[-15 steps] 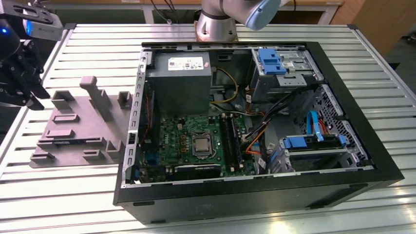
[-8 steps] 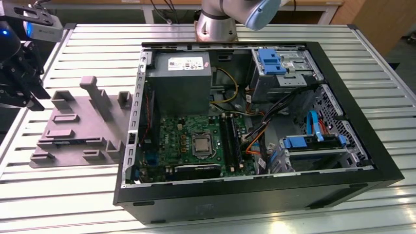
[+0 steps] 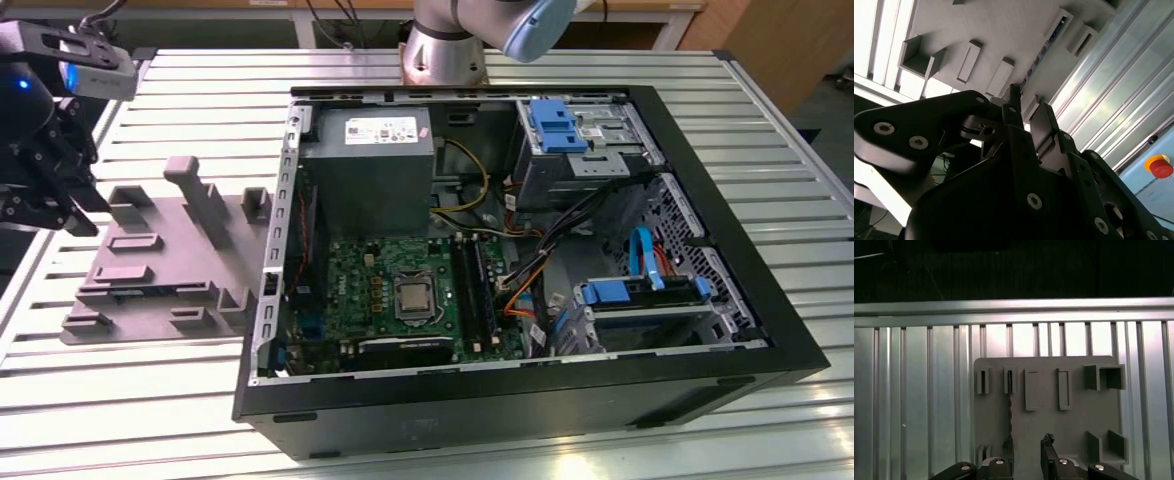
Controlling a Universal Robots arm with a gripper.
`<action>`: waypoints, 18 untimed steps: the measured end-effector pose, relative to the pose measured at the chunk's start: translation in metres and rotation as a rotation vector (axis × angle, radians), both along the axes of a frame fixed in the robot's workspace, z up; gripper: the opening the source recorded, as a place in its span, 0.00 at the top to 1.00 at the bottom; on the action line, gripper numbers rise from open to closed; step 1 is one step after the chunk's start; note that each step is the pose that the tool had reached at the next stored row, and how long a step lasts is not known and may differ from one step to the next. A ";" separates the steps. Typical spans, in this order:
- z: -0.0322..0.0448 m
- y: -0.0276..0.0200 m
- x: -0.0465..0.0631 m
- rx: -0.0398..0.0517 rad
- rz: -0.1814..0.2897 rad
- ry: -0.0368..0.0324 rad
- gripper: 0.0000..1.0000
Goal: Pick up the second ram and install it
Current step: 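Pick up the second ram and move it above second insertion slot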
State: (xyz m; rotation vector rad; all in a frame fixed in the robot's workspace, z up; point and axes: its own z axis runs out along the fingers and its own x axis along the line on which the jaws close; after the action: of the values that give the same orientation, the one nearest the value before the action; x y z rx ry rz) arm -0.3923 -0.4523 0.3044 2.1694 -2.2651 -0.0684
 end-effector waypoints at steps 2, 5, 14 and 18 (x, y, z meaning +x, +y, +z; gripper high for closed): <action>-0.0036 -0.0002 0.000 0.0000 0.000 0.0001 0.64; -0.0091 -0.0004 0.000 -0.0001 0.000 0.0001 0.64; -0.0124 -0.0004 0.000 -0.0001 0.000 0.0001 0.64; -0.0125 -0.0004 0.000 0.0000 0.000 0.0001 0.64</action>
State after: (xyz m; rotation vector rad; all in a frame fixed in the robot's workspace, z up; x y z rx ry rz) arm -0.3923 -0.4527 0.2919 2.1694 -2.2650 -0.0685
